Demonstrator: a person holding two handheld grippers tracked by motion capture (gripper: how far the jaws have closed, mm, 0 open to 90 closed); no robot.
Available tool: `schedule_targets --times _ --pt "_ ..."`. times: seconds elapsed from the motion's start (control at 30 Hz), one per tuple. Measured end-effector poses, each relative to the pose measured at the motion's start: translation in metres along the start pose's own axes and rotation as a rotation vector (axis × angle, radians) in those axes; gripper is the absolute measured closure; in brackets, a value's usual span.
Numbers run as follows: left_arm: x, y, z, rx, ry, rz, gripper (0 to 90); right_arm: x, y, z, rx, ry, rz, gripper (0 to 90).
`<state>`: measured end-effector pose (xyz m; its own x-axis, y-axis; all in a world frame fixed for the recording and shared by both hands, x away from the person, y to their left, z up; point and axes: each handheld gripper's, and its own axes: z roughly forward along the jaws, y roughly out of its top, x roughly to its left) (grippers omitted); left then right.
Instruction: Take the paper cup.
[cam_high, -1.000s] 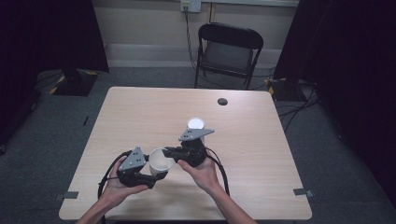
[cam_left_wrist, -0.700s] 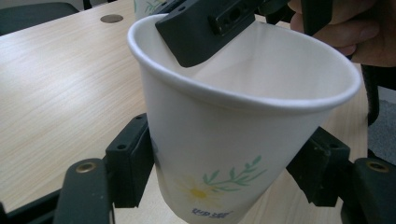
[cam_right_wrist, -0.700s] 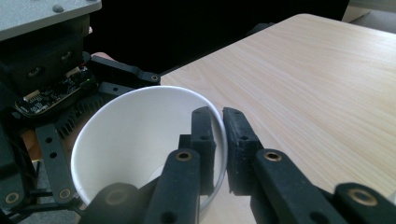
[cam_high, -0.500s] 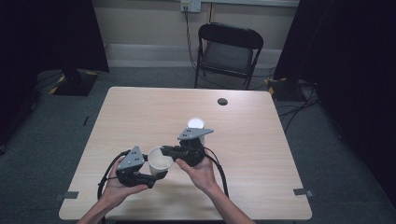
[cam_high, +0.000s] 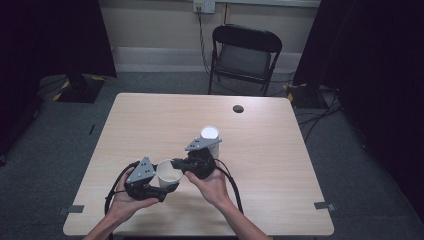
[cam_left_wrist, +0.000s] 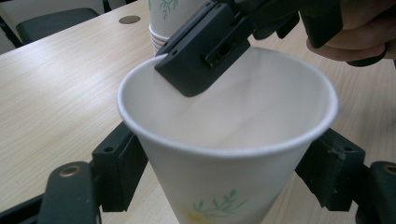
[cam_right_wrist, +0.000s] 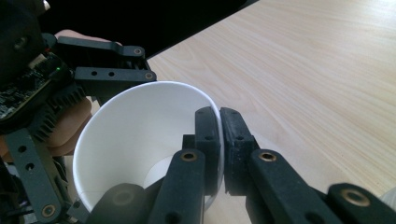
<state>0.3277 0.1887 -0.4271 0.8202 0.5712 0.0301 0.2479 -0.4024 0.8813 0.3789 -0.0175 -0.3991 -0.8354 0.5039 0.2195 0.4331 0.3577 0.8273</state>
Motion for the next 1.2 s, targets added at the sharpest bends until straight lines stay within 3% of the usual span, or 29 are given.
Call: schedule_targets --times 0.1,0.5,0.67,0.73,0.93,1.2 --pt "0.0 0.0 0.0 -0.009 0.005 -0.003 22.5 0.002 -0.001 0.003 0.023 -0.031 -0.018 86.8" --pt "0.001 0.0 -0.001 0.004 0.014 -0.001 24.5 0.004 -0.002 0.009 0.037 -0.047 -0.026 85.5" --pt "0.002 0.001 -0.003 -0.014 0.005 -0.014 29.5 0.003 -0.003 0.006 0.02 -0.057 -0.033 80.3" --pt "0.003 0.002 -0.004 -0.01 0.01 -0.005 30.0 0.002 -0.003 0.005 0.009 -0.055 -0.034 78.0" --pt "0.007 0.0 -0.006 -0.022 0.013 -0.029 30.3 0.001 -0.004 -0.004 -0.047 -0.057 -0.037 69.1" --pt "0.013 -0.002 -0.006 -0.036 0.022 -0.053 30.1 0.002 -0.003 -0.014 -0.084 -0.049 -0.046 64.4"
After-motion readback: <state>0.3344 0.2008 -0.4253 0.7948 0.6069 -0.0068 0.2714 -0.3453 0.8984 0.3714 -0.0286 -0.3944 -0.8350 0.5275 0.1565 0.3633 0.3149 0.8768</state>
